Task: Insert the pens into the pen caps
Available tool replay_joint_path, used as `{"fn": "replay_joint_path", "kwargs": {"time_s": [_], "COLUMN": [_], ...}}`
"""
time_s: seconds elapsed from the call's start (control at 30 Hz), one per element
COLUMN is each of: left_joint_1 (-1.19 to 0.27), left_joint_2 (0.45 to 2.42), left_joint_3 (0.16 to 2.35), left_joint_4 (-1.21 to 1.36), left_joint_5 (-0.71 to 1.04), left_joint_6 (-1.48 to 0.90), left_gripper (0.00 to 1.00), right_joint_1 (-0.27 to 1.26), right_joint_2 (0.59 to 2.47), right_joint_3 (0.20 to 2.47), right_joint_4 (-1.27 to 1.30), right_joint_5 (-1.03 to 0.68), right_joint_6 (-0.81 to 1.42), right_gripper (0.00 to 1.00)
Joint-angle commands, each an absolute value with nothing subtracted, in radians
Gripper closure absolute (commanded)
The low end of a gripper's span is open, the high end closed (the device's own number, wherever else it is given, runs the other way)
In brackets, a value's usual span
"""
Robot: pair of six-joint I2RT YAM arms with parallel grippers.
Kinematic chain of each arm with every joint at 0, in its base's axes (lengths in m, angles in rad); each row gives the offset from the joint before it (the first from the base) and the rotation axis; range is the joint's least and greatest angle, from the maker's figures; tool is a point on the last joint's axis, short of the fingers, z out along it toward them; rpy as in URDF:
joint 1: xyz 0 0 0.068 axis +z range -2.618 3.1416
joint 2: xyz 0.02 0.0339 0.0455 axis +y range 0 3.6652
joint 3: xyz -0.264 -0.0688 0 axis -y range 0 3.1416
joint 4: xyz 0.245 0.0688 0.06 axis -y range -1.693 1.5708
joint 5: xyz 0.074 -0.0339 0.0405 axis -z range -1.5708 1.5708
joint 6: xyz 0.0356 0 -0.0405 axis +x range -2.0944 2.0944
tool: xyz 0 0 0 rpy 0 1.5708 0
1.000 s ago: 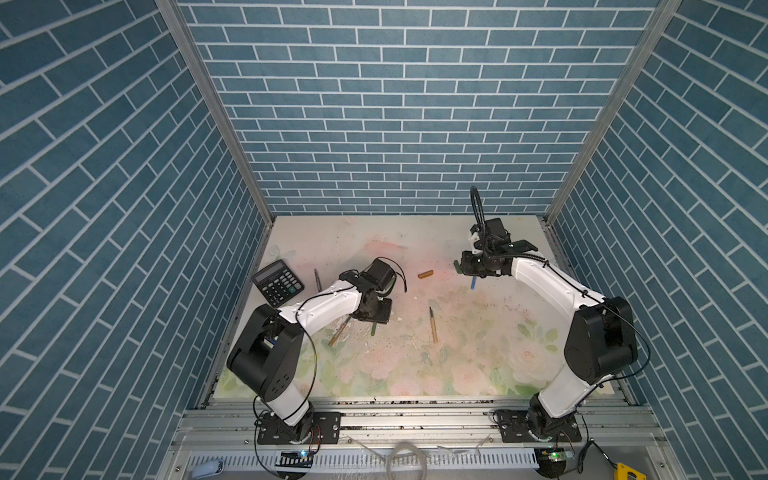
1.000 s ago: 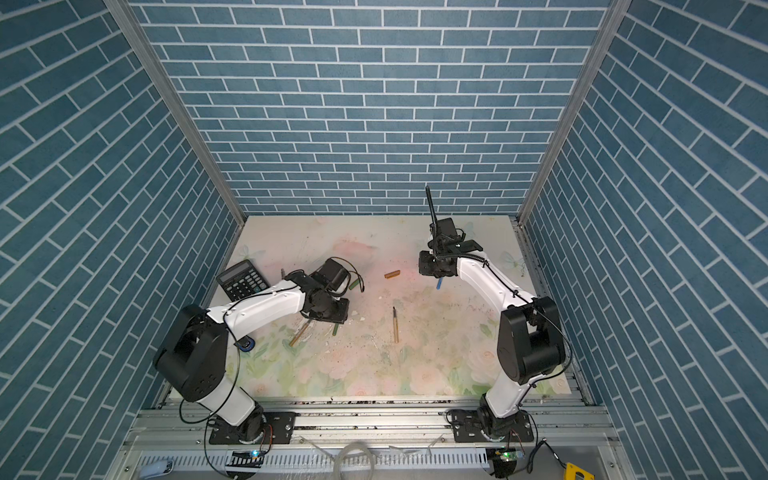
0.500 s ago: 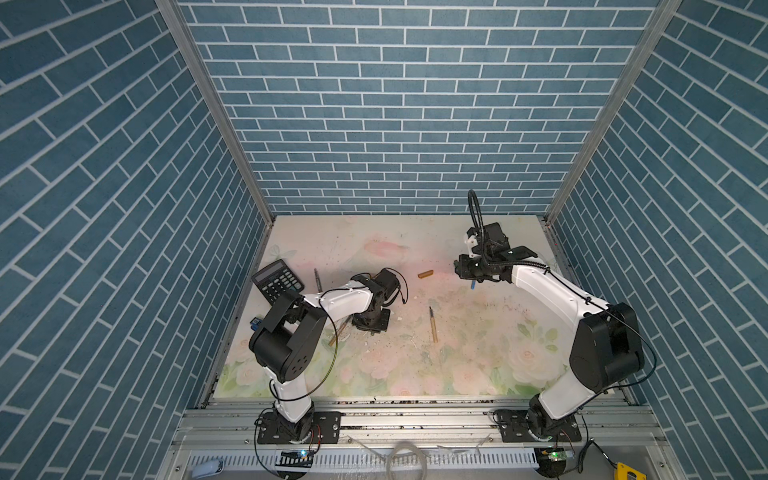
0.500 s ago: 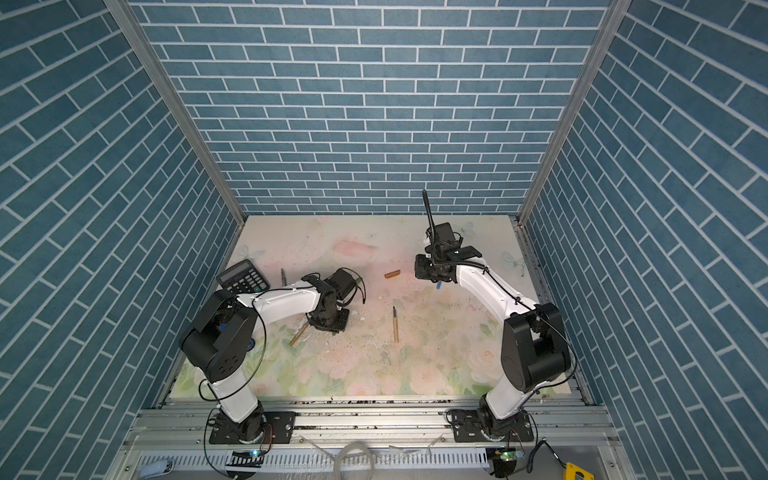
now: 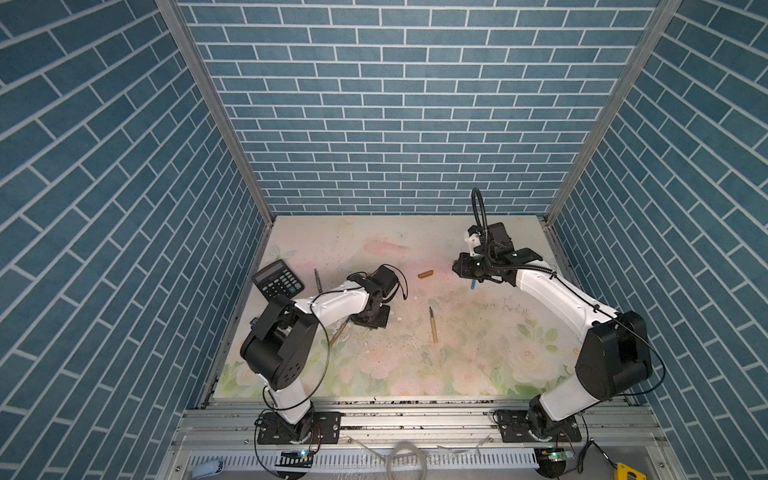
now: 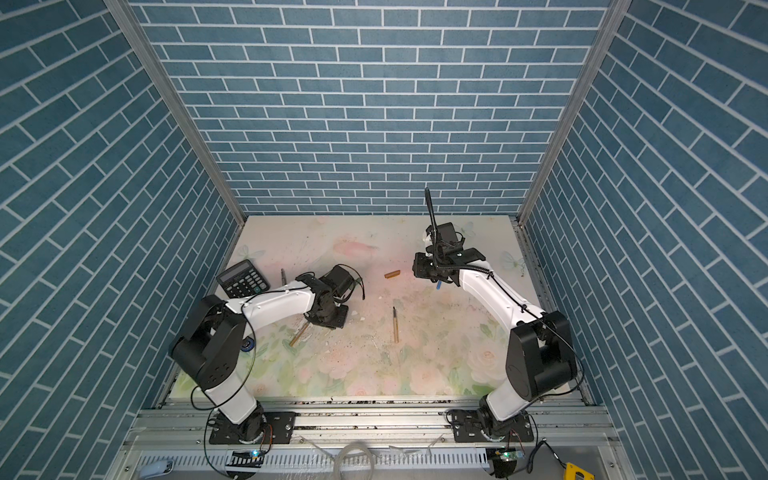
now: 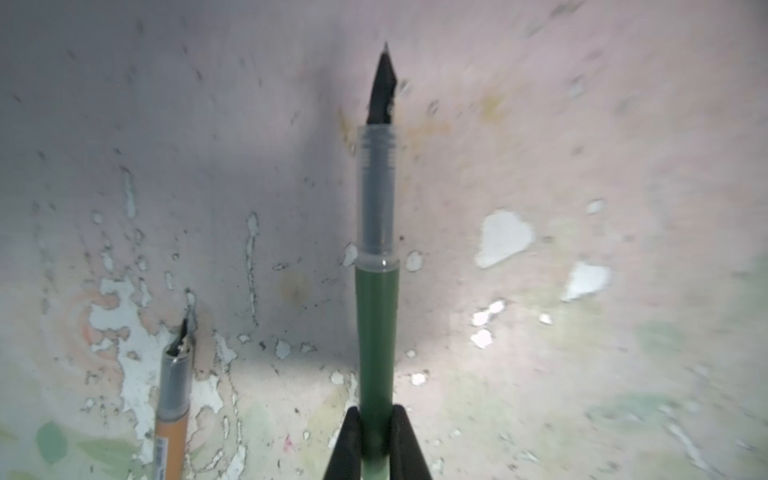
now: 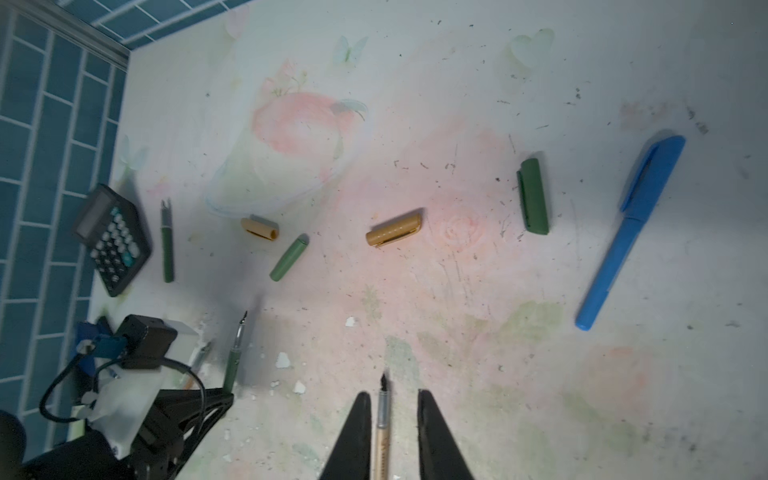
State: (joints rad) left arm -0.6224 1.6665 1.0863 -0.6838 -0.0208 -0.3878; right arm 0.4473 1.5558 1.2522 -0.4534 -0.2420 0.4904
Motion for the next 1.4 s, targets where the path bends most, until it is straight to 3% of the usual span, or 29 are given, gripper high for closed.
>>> {"fn": "replay_joint_path", "kwargs": {"time_s": [0.0, 0.07, 0.17, 0.3, 0.53, 0.9, 1.1, 1.23, 1.27, 1.37], "left_joint_1": [-0.624, -0.624, -0.619, -0.591, -0.574, -0.574, -0.564, -0.548, -0.544, -0.532], "left_joint_2": [1.504, 1.411, 1.308, 1.271, 1.295, 1.286, 1.285, 1.287, 1.288, 1.294], "left_joint_3": [1.102, 1.089, 1.061, 1.057, 1.044, 1.019, 1.022, 1.011, 1.007, 1.000], "left_joint_4": [-0.584, -0.497, -0.348, -0.197, -0.060, -0.038, -0.037, -0.019, -0.009, 0.011], "left_joint_5": [0.042, 0.099, 0.187, 0.335, 0.471, 0.520, 0.520, 0.528, 0.530, 0.543], "left_joint_6": [-0.322, -0.282, -0.241, -0.241, -0.266, -0.266, -0.262, -0.287, -0.296, -0.309], "left_gripper": [1.00, 1.00, 1.00, 1.00, 1.00, 1.00, 1.00, 0.59, 0.54, 0.56], "right_joint_1": [0.455, 0.455, 0.470, 0.539, 0.617, 0.651, 0.665, 0.673, 0.675, 0.679], "right_joint_2": [1.482, 1.452, 1.423, 1.374, 1.385, 1.483, 1.500, 1.497, 1.498, 1.505], "right_joint_3": [1.195, 1.155, 1.131, 1.126, 1.168, 1.280, 1.304, 1.295, 1.291, 1.283], "right_joint_4": [-0.322, -0.216, -0.087, 0.010, 0.039, 0.006, -0.001, 0.002, 0.011, 0.033], "right_joint_5": [-0.340, -0.424, -0.549, -0.602, -0.602, -0.597, -0.602, -0.596, -0.599, -0.605], "right_joint_6": [0.569, 0.609, 0.644, 0.603, 0.580, 0.577, 0.583, 0.591, 0.594, 0.614], "right_gripper": [0.64, 0.54, 0.47, 0.41, 0.42, 0.60, 0.96, 1.00, 1.00, 1.00]}}
